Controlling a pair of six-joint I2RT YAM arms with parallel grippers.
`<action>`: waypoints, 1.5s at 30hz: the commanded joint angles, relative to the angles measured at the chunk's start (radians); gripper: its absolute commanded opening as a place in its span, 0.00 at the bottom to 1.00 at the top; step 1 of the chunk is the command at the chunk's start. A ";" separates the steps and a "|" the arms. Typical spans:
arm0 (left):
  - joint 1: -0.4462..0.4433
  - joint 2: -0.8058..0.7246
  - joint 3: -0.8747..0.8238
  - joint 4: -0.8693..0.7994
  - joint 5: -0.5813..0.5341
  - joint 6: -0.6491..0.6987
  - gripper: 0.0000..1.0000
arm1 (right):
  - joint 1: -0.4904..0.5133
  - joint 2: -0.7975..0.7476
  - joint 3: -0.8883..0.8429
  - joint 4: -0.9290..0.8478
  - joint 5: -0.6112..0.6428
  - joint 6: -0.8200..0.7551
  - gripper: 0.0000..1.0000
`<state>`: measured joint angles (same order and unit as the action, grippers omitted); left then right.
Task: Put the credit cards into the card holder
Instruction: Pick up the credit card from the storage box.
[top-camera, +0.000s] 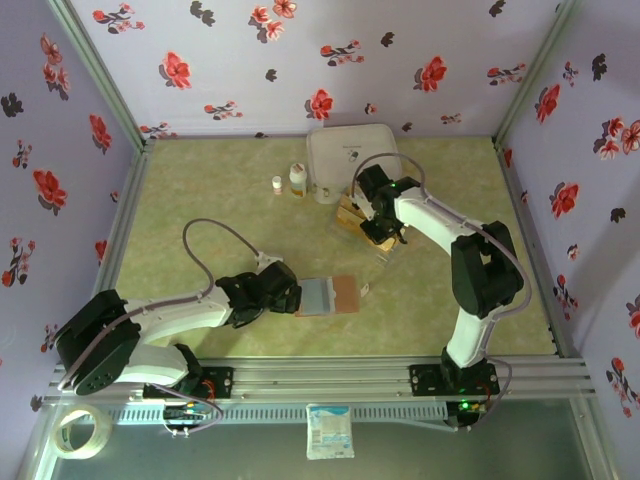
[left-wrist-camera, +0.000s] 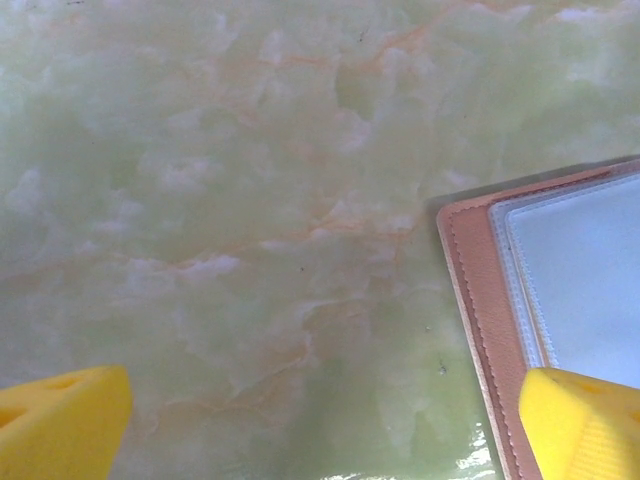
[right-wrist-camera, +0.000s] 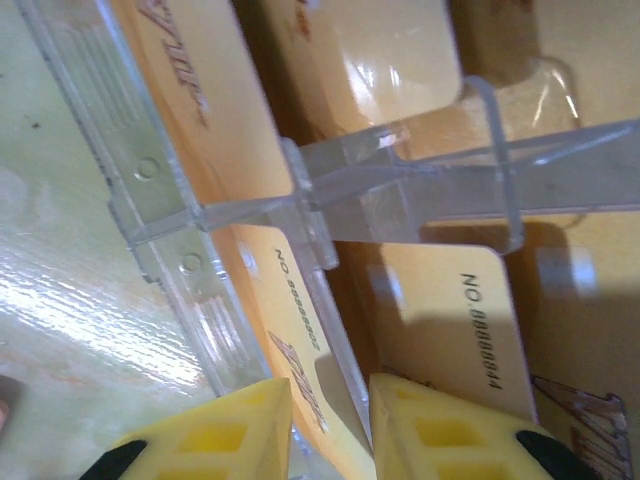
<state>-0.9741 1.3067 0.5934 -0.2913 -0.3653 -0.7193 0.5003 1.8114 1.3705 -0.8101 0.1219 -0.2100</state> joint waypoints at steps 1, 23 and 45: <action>0.011 -0.019 -0.017 -0.003 -0.006 0.022 1.00 | 0.015 -0.005 -0.007 -0.021 -0.030 -0.006 0.23; 0.013 -0.027 -0.020 -0.003 0.000 0.021 1.00 | 0.013 0.000 0.052 -0.078 0.002 -0.032 0.12; 0.015 -0.021 -0.016 0.000 0.003 0.024 1.00 | 0.033 -0.098 0.094 -0.133 0.026 -0.023 0.00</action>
<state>-0.9684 1.2953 0.5858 -0.2916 -0.3630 -0.7189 0.5201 1.7893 1.4208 -0.8951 0.1242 -0.2394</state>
